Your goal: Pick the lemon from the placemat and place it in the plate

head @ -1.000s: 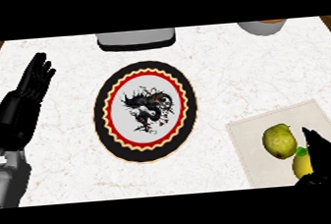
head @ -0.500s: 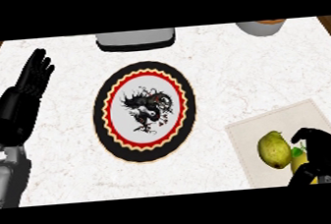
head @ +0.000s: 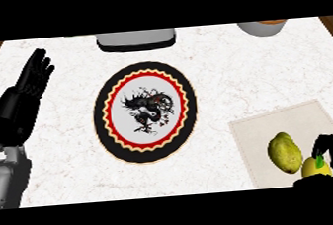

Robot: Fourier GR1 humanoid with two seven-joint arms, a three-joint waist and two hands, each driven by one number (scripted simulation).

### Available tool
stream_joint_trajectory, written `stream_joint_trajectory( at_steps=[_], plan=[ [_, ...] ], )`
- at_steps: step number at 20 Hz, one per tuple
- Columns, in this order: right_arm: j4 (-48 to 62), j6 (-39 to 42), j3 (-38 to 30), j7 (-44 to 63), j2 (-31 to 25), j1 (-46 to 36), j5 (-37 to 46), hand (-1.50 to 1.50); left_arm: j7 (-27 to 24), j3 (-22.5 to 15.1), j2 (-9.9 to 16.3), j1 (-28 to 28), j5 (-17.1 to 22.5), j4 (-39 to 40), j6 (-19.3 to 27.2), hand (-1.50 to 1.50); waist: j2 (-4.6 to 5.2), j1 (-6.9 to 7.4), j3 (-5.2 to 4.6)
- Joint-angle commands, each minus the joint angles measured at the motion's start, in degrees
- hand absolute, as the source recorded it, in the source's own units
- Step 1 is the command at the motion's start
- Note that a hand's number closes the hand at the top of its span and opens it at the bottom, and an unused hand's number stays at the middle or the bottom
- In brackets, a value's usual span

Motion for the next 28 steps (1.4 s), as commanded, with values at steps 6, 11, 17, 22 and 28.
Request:
stream_joint_trajectory(
  at_steps=[6,11,17,22,28],
  plan=[
    [-17.01,-0.16,-0.42,-6.39,-0.11,5.29,-4.25,1.5,0.98,2.23,0.04,0.06,0.4,-0.44,-0.86,0.0,0.15,-0.29,0.3],
    [-29.71,2.93,5.31,-3.81,3.26,-0.8,-6.14,1.5,2.23,1.38,-0.44,-0.65,-0.31,-1.61,-0.3,0.0,0.04,0.14,0.26],
    [-37.3,5.87,12.92,2.08,9.83,-5.81,-8.26,1.5,2.86,1.1,-0.7,2.3,0.41,-4.59,-1.68,0.0,0.03,0.64,0.26],
    [-28.63,10.75,19.53,11.18,16.93,-23.81,-5.28,1.5,0.62,0.7,-1.95,0.87,-1.49,-2.29,-1.28,0.0,0.29,1.0,0.22],
    [-11.03,7.24,18.41,13.85,23.95,-38.83,-5.89,1.5,0.43,2.72,-1.16,1.66,-0.13,-2.5,-3.38,0.0,0.32,1.19,0.29]
  ],
)
